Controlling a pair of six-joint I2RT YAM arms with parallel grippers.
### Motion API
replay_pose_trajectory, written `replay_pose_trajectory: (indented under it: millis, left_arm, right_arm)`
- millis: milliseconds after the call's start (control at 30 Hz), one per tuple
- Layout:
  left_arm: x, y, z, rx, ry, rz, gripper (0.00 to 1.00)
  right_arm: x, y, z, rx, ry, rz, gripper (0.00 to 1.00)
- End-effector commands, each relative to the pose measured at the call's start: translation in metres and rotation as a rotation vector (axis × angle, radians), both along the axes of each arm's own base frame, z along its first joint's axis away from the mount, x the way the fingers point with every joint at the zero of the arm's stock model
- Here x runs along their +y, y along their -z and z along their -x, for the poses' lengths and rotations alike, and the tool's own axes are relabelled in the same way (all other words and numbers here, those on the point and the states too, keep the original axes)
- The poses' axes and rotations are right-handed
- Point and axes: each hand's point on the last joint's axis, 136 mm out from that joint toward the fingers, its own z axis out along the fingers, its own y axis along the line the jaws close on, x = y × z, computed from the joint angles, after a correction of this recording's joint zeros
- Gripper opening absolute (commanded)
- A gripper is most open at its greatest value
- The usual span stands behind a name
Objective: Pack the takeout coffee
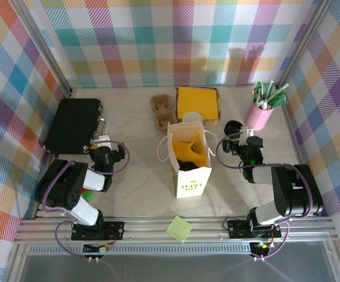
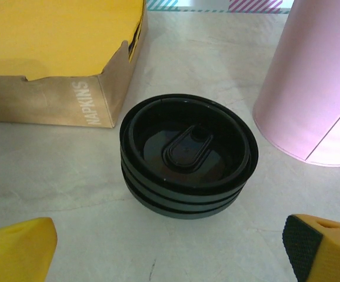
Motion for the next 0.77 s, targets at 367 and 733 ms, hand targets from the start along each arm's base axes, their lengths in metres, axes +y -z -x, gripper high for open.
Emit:
replay_pose_trajectory:
  millis: [367,733]
  left_arm:
    - [0.0075,-0.0231,-0.0262,-0.041,-0.023,0.022,1.00]
    - [0.0076,-0.0223,-0.0259,-0.039,-0.022,0.021,1.00]
  right_arm:
    - [-0.0072,-0.0077,-0.0142,-0.031,-0.007,-0.077,0.99]
    - [-0.0074,-0.0081,-0.0132,-0.036,-0.003,-0.079,0.99]
